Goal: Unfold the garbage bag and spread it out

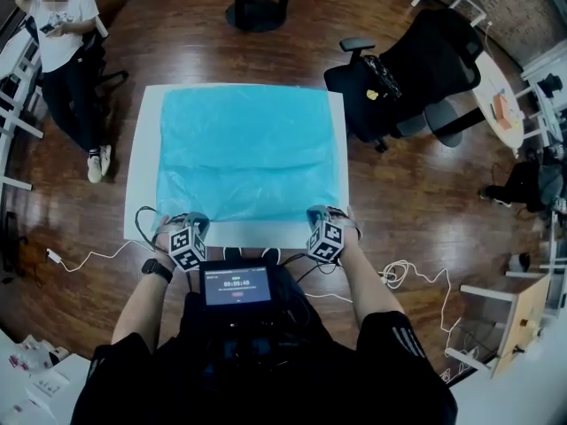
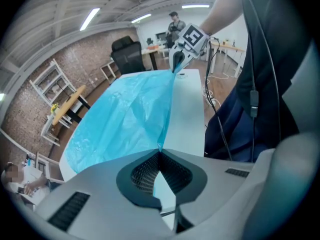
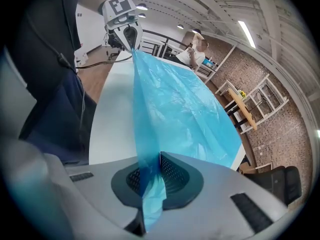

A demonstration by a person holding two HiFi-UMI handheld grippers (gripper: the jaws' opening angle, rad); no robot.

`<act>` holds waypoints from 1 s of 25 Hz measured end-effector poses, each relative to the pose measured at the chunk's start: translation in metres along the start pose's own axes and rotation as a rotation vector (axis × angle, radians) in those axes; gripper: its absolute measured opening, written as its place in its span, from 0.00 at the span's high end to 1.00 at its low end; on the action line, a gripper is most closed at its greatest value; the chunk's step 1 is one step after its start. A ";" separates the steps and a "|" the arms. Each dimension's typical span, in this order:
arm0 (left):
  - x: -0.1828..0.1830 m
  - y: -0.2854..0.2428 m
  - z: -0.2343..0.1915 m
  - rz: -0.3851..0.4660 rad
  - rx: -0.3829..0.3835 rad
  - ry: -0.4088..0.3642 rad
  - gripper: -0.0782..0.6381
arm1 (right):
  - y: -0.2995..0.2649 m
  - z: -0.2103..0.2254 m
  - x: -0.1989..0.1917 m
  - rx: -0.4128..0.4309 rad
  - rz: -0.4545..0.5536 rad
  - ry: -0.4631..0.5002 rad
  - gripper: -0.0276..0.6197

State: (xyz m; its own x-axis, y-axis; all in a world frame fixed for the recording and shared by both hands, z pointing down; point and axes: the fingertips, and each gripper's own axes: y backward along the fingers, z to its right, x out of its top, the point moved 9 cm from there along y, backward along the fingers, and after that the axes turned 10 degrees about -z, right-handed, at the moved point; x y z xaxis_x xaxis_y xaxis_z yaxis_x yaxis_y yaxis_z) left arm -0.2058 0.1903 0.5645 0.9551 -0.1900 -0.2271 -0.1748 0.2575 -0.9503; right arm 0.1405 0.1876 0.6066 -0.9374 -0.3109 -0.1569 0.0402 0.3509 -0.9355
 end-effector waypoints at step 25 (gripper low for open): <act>-0.025 -0.074 0.018 -0.119 -0.189 0.062 0.89 | -0.031 -0.022 -0.017 0.230 -0.010 -0.115 0.69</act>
State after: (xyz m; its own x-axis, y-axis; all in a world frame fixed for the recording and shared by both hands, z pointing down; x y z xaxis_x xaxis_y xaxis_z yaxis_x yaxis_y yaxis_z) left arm -0.2124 0.1933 0.6440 0.9561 -0.2683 -0.1179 -0.1089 0.0483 -0.9929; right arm 0.1474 0.2011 0.6446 -0.8931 -0.4168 -0.1695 0.1207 0.1411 -0.9826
